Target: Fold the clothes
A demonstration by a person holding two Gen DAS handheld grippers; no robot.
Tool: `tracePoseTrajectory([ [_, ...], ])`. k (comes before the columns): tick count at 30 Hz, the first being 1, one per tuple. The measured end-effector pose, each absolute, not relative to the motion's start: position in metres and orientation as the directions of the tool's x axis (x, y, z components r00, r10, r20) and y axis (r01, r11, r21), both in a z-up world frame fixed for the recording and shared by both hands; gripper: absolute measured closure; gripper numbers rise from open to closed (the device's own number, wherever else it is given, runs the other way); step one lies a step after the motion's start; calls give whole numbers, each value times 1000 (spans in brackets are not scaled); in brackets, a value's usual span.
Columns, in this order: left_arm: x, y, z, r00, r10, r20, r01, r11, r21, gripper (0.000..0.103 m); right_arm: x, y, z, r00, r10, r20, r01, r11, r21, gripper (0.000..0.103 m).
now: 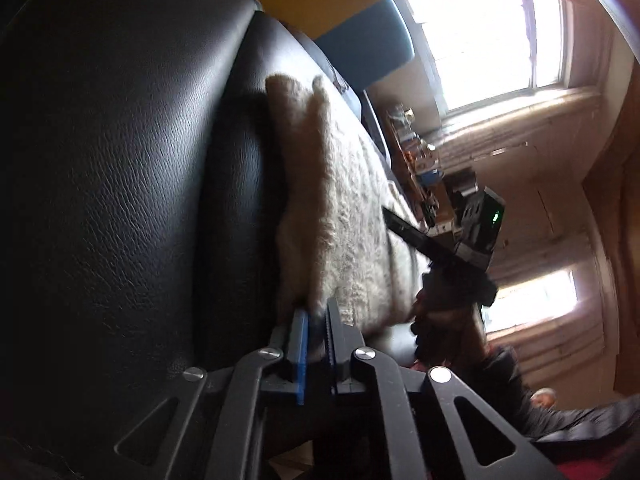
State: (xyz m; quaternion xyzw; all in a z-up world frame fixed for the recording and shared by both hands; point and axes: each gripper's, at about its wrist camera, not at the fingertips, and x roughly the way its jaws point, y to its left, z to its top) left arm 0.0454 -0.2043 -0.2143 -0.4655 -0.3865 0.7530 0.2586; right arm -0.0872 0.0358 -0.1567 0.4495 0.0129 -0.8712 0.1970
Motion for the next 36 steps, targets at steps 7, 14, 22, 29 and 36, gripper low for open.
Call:
tracePoseTrajectory([
  [7, 7, -188, -145, -557, 707, -435, -132, -593, -794, 85, -85, 39, -151, -523, -373, -767, 371, -909, 189, 0],
  [14, -54, -120, -155, -532, 528, -662, -70, -806, -587, 85, -65, 86, -137, -509, -399, -763, 320, -910, 263, 0],
  [22, -65, -123, -173, -519, 429, -739, -17, -870, -493, 101, -24, 98, -141, -429, -513, -744, 411, -844, 345, 0],
  [29, -78, -95, -122, -508, 439, -741, -72, -879, -471, 87, 40, 229, -106, -475, -687, -550, 352, -721, 597, 0],
  [36, -68, 33, -112, -308, 691, -654, -409, -717, -565, 85, 83, 332, -141, -512, -673, -534, 219, -703, 676, 0],
])
